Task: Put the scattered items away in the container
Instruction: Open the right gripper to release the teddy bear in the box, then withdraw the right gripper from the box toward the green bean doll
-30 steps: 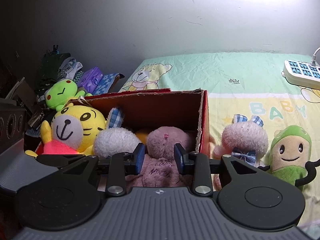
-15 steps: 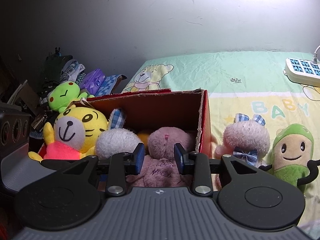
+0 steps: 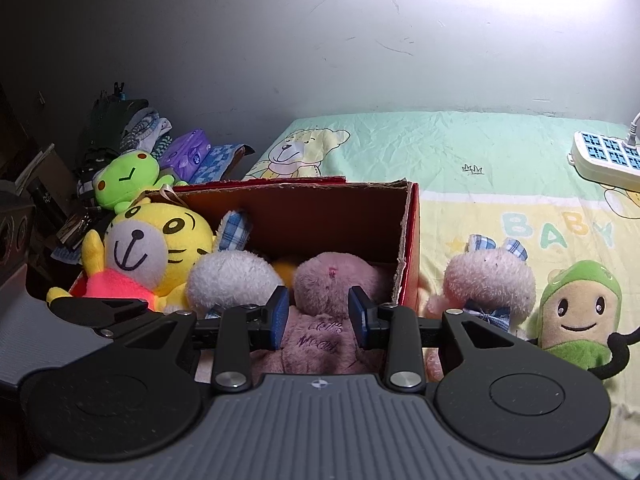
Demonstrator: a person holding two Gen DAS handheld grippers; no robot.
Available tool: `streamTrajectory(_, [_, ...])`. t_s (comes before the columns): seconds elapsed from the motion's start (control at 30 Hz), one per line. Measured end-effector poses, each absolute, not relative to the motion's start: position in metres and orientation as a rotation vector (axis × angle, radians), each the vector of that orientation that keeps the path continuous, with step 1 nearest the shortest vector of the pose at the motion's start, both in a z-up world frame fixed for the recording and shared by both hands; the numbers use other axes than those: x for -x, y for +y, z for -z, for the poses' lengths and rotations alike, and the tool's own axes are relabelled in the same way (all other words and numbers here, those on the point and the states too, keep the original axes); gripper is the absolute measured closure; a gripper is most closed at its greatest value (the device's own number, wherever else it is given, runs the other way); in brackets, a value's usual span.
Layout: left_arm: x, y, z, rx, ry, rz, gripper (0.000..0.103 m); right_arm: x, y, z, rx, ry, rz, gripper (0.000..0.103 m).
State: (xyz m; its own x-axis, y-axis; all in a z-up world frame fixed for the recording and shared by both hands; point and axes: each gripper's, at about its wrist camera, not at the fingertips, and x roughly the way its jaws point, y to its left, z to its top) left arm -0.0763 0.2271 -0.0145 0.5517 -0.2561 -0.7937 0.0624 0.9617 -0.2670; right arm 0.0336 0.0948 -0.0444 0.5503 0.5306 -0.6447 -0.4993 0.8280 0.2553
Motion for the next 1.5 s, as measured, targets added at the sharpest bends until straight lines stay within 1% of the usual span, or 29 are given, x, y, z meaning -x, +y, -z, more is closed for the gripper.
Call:
streamTrajectory(0.6, [0.091, 0.234, 0.003, 0.259, 0.956, 0.126, 0.001, -0.03, 0.098, 0.042, -0.032, 0.776, -0.593, 0.068])
streamTrajectory(0.67, [0.093, 0.234, 0.002, 0.25, 0.95, 0.116, 0.001, -0.027, 0.097, 0.041, -0.04, 0.782, -0.587, 0.067])
streamTrajectory(1.3, [0.103, 0.241, 0.008, 0.228, 0.964, 0.017, 0.001, -0.002, 0.085, 0.039, -0.138, 0.777, -0.525, 0.065])
streamTrajectory(1.5, [0.102, 0.241, 0.012, 0.201, 0.969, -0.03, 0.001, 0.002, 0.087, 0.04, -0.125, 0.76, -0.526, 0.06])
